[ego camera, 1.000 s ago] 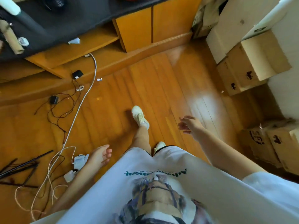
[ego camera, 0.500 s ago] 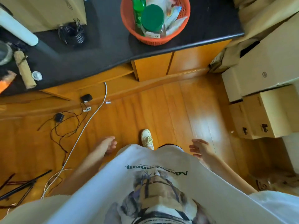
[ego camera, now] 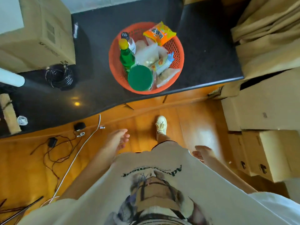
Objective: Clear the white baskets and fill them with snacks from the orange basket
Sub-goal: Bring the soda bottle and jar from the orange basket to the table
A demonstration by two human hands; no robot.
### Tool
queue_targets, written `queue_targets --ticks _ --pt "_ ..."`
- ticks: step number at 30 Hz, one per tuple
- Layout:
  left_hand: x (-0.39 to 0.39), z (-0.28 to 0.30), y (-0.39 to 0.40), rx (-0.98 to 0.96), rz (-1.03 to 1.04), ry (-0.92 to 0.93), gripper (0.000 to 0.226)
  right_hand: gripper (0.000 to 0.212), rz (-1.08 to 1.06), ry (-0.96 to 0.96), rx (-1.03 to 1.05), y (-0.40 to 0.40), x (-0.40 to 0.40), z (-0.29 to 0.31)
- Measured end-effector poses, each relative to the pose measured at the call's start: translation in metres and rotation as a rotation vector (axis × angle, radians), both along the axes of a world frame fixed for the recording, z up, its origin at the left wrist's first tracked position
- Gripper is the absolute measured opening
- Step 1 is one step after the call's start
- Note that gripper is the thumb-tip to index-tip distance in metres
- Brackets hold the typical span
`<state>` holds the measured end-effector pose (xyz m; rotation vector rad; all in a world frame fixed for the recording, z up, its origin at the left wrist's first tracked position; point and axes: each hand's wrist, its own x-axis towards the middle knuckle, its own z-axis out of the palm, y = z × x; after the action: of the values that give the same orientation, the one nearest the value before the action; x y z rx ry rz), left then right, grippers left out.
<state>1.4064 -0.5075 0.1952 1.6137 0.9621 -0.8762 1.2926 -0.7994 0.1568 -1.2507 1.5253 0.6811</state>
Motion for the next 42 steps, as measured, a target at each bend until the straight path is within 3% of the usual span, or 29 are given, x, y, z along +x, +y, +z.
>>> queue_targets --ticks 3,8,13,15,19,22,26,31,34,42 --pt "0.022 0.0 0.0 0.002 0.129 0.036 0.011 0.032 0.082 -0.072 0.02 -0.02 0.081 0.009" --pt "0.054 -0.005 -0.007 0.075 0.293 0.047 0.026 0.028 0.366 -0.343 -0.025 -0.025 0.206 0.033" --pt "0.113 -0.008 -0.029 0.085 0.329 -0.099 0.029 0.031 0.839 -0.534 -0.13 0.001 0.282 0.038" --pt "0.144 -0.007 -0.034 0.045 0.314 -0.186 0.036 0.053 0.998 -0.625 -0.137 0.018 0.29 0.034" --pt "0.202 -0.005 -0.043 -0.077 0.215 -0.322 0.062 0.117 1.184 -0.714 -0.061 0.046 0.28 0.013" --pt "0.235 -0.006 -0.055 -0.084 0.138 -0.383 0.072 0.126 1.18 -0.752 -0.135 0.06 0.274 -0.004" --pt "0.258 -0.012 -0.067 -0.073 0.069 -0.377 0.072 0.116 1.116 -0.828 -0.263 0.071 0.274 -0.018" --pt "0.262 -0.019 -0.078 -0.068 0.055 -0.422 0.032 0.097 1.074 -0.941 -0.266 0.073 0.275 -0.026" --pt "0.263 -0.02 -0.078 -0.025 0.042 -0.475 0.029 0.099 1.061 -0.982 -0.262 0.071 0.279 -0.029" --pt "0.255 -0.015 -0.063 -0.036 0.284 -0.43 0.026 0.103 0.939 -0.965 -0.199 0.067 0.295 -0.018"
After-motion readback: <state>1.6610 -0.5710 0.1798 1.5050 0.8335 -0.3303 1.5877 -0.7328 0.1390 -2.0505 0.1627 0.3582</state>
